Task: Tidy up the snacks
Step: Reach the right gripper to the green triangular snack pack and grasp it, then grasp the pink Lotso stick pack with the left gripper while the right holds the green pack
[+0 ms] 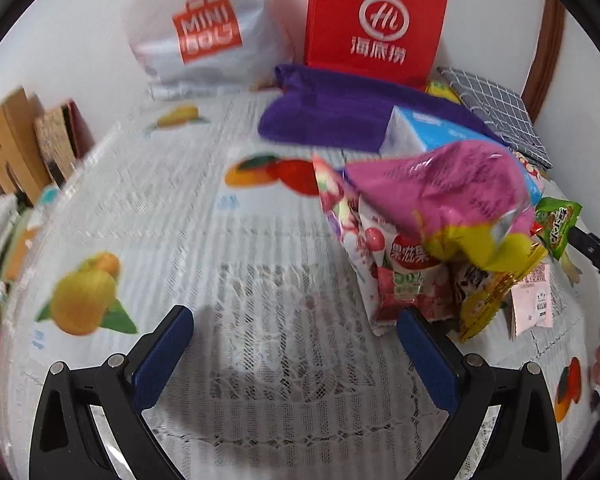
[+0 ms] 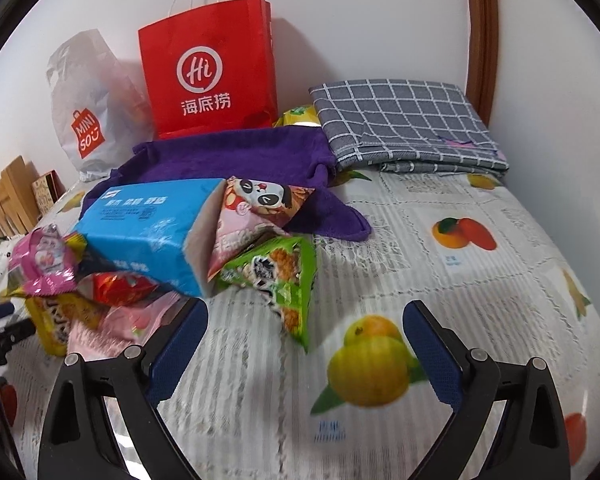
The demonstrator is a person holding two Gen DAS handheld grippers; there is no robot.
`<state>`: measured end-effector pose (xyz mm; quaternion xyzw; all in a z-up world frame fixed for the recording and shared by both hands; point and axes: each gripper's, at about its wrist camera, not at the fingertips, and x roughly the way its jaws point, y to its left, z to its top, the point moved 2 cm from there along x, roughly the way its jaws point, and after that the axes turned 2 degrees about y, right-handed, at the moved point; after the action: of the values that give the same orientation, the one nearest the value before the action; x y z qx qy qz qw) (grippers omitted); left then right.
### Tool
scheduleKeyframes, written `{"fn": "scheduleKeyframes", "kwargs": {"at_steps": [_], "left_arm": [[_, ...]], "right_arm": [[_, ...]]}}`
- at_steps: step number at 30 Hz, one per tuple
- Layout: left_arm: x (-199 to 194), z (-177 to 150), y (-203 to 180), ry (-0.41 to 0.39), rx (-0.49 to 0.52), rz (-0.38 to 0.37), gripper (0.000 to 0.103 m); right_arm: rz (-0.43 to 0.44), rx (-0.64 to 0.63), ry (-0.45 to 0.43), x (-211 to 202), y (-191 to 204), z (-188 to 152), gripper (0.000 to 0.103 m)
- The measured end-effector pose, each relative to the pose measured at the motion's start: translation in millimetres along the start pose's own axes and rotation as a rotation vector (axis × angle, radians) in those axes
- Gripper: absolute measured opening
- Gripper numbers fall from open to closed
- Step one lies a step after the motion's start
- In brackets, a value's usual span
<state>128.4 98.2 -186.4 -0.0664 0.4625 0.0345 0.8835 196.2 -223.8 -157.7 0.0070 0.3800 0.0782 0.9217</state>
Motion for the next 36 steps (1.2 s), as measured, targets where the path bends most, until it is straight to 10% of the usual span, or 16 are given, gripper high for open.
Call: {"fn": "scheduleKeyframes", "kwargs": {"at_steps": [10,17,36], "left_arm": [[3,0,-2,0.008,0.005,0.018,0.102],[2,-1,3,-0.008,-0.026,-0.028,0.102],[3,-1,2,0.0,-0.01,-0.007,0.102]], "right_arm": [[0.083,0.038,0.043,33,1,19,0.087],[0.079,0.009,0.124,50,7,19,0.045],[0.105,-0.039,0.05,1,13,-12,0.043]]}}
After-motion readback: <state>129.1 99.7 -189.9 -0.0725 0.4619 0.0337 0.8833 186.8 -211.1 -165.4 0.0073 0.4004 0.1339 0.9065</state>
